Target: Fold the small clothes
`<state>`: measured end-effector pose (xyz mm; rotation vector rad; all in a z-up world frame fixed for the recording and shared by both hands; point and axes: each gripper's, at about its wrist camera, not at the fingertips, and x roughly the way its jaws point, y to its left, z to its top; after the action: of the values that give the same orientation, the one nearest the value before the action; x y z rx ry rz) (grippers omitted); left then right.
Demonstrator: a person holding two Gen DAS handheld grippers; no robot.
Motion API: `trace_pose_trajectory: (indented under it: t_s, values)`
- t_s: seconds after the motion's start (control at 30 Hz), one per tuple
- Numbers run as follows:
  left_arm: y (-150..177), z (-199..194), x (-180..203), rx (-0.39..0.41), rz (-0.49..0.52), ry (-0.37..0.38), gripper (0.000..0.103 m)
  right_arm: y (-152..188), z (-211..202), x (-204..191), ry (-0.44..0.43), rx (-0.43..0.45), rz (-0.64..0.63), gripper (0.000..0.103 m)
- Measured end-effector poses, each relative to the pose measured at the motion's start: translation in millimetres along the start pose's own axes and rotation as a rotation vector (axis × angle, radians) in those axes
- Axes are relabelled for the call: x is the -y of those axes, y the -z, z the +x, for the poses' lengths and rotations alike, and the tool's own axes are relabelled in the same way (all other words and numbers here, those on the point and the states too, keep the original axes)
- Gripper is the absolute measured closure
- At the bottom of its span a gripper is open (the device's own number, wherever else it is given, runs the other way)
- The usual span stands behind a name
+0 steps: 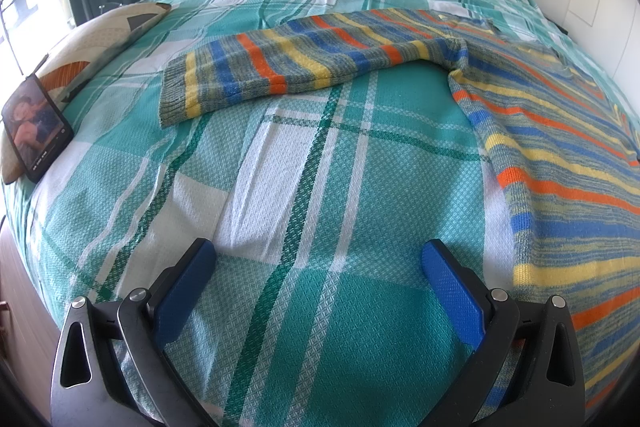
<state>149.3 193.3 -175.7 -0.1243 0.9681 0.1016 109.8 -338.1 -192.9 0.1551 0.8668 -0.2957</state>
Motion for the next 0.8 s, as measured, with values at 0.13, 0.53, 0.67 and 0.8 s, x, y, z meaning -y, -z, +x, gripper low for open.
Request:
trace_pose_trajectory:
  t_s: [0.13, 0.53, 0.67, 0.8]
  values:
    - [0.1, 0.0, 0.0, 0.000, 0.000, 0.000, 0.001, 0.1, 0.0, 0.0, 0.000, 0.000, 0.000, 0.000]
    - [0.2, -0.1, 0.2, 0.000, 0.001, 0.000, 0.001, 0.2, 0.2, -0.2, 0.001, 0.001, 0.000, 0.000]
    - [0.3, -0.2, 0.5, -0.001, 0.000, -0.002, 0.001, -0.4, 0.0, -0.2, 0.006, -0.001, -0.003, 0.000]
    - [0.4, -0.1, 0.6, -0.002, -0.001, -0.003, 0.001, -0.6, 0.0, -0.2, 0.006, -0.001, -0.004, 0.000]
